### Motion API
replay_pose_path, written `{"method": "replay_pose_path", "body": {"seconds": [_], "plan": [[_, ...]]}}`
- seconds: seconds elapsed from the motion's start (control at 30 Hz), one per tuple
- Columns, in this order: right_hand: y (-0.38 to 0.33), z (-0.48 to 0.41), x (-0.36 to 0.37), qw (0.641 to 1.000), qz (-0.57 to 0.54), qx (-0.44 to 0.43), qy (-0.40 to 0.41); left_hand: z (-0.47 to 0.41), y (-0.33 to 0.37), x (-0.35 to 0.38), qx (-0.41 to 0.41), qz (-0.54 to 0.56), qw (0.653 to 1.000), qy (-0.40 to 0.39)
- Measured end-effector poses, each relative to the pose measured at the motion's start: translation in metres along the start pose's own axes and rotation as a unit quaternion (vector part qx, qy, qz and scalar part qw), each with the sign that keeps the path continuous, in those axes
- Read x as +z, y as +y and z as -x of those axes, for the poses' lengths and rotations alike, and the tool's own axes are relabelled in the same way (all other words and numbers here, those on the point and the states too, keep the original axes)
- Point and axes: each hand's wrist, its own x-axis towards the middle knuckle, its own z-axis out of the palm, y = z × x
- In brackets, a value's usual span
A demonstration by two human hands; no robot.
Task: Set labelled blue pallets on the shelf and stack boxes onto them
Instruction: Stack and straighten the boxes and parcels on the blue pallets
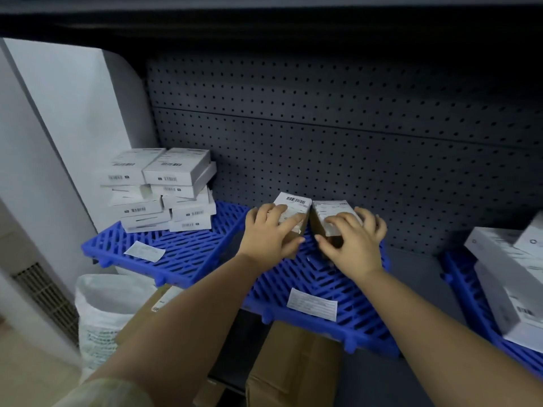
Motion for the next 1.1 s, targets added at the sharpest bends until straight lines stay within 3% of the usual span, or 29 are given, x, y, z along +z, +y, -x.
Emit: {"method": "replay_pose_path", "body": {"seconds": [0.3, 0.53, 0.7, 0.83, 1.1], "plan": [[-0.095, -0.015, -0.061, 0.999, 0.012, -0.025, 0.044, 0.02, -0.048, -0.089, 0.079, -0.01, 0.993, 0.086], [-0.189, -0.027, -0.105, 0.989, 0.051, -0.11, 0.086, 0.038, -0.105, -0.193, 0.105, -0.042, 0.983, 0.143], [-0.242, -0.061, -0.133, 0.968, 0.084, -0.212, 0.107, 0.035, -0.145, -0.261, 0.084, -0.081, 0.969, 0.216], [-0.278, -0.106, -0.167, 0.944, 0.075, -0.274, 0.169, 0.022, -0.174, -0.312, 0.043, -0.119, 0.965, 0.23], [-0.315, -0.203, -0.206, 0.943, 0.074, -0.229, 0.229, -0.046, -0.217, -0.37, -0.035, -0.141, 0.965, 0.219]]}}
